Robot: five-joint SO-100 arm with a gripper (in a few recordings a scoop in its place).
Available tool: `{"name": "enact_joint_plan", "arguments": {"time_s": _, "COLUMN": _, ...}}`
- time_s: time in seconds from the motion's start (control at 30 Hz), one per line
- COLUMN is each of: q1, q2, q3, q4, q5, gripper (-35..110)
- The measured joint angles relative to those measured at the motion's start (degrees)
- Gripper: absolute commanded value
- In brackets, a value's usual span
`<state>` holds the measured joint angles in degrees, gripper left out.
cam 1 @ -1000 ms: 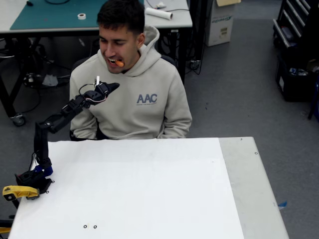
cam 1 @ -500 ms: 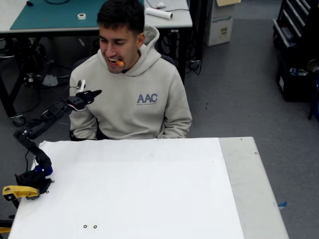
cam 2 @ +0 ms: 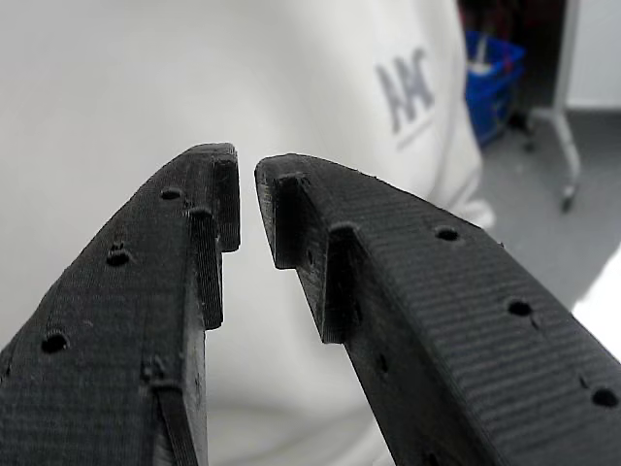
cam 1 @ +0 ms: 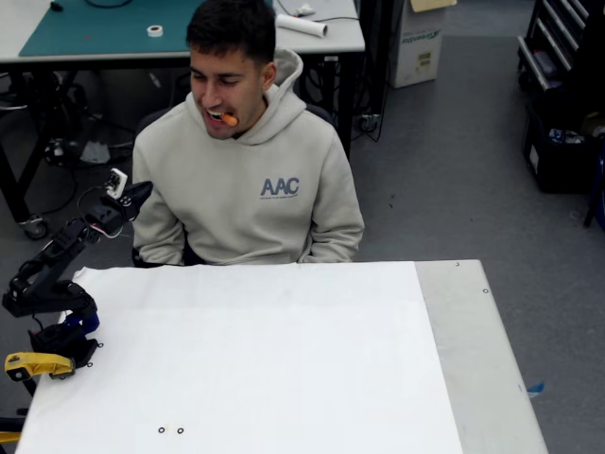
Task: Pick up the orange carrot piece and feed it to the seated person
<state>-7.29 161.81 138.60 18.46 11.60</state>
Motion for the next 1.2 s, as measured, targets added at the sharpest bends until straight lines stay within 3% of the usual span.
{"name": "enact_joint_plan", "arguments": {"time_s": 0.27, "q1": -0.2, "q2": 22.1, "q3": 20.9, "q4": 0.0, "q5": 4.1, "gripper": -2}}
{"name": "enact_joint_plan", "arguments": {"time_s": 0.53, "q1": 0.6, "q2": 25.2, "q3": 31.1, "q4": 2.4, "q5": 4.1, "gripper": -2}}
{"name": "enact_joint_plan", "arguments": {"time_s": 1.2, "q1": 0.5, "q2": 25.0, "q3": 33.7, "q4": 40.4, "q5": 3.6, "gripper": -1}}
